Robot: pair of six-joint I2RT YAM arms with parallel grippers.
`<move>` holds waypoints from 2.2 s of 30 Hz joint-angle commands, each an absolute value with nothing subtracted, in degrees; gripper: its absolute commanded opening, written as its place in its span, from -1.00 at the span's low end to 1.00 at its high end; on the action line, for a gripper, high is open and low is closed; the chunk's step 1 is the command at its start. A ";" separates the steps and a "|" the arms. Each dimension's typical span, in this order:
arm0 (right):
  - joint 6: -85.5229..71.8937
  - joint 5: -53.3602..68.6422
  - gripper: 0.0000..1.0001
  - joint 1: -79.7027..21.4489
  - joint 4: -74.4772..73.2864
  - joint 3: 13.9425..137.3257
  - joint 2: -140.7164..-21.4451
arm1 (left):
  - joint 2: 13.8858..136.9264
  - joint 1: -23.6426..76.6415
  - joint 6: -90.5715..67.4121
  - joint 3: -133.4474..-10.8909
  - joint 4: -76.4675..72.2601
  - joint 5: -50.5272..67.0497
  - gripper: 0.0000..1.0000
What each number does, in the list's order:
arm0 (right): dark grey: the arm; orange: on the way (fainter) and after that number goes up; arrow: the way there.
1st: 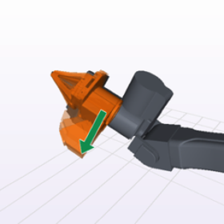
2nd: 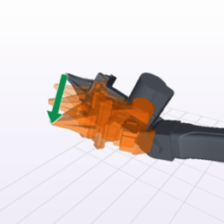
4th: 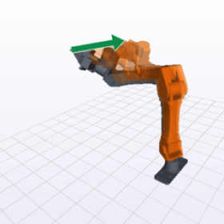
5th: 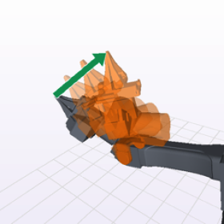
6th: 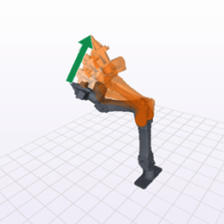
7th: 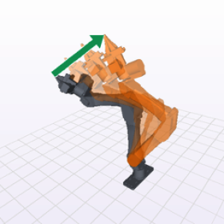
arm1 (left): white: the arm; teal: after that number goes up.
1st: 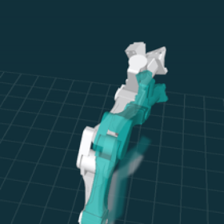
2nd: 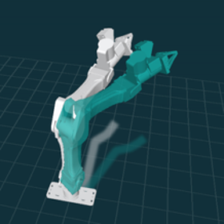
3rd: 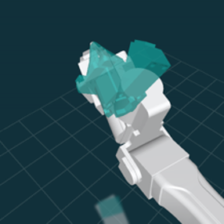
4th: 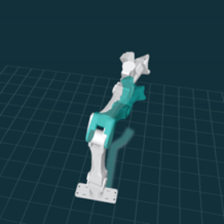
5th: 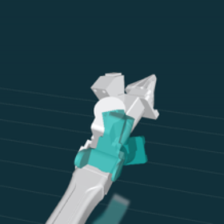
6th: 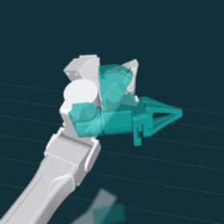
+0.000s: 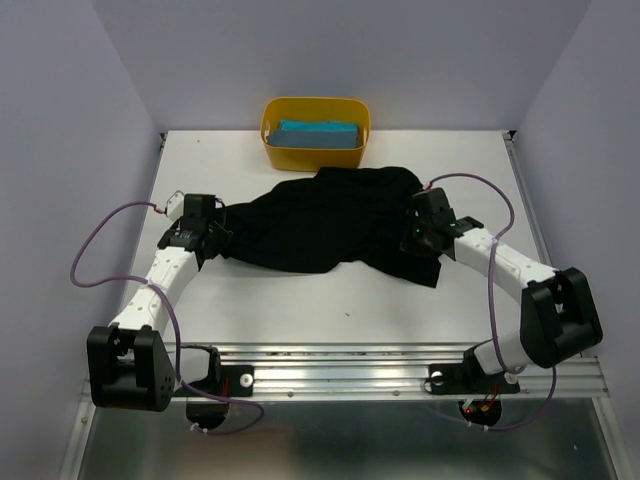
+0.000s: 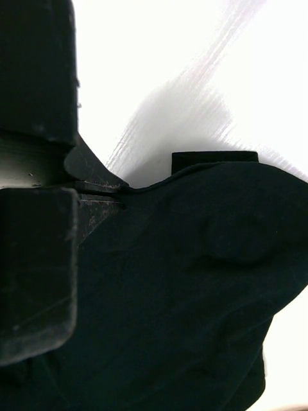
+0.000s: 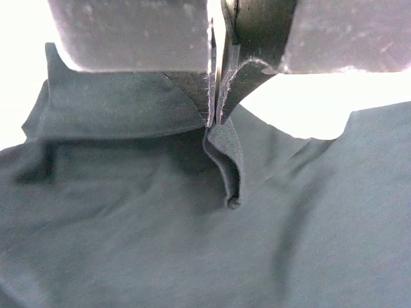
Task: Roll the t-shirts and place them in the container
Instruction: Flatten out the T-shirt at the center of the board.
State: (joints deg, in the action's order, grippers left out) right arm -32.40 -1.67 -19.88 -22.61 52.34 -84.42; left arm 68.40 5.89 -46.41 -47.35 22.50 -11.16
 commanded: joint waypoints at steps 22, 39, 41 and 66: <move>-55.89 -22.59 0.01 -42.55 -40.78 42.01 -62.75 | 67.33 5.80 -45.88 -46.32 20.74 -11.60 -1.00; -65.13 -13.89 0.50 -28.83 -20.66 30.59 -65.83 | 65.57 5.80 -44.30 -45.53 20.74 -10.64 -1.00; -64.51 -14.50 0.47 -28.22 -19.52 29.97 -67.14 | 65.48 5.80 -44.04 -45.53 20.65 -10.63 -1.00; -57.67 -23.80 -0.99 -25.93 -15.38 33.91 -64.43 | 66.27 5.80 -39.03 -48.77 18.38 -5.73 -1.00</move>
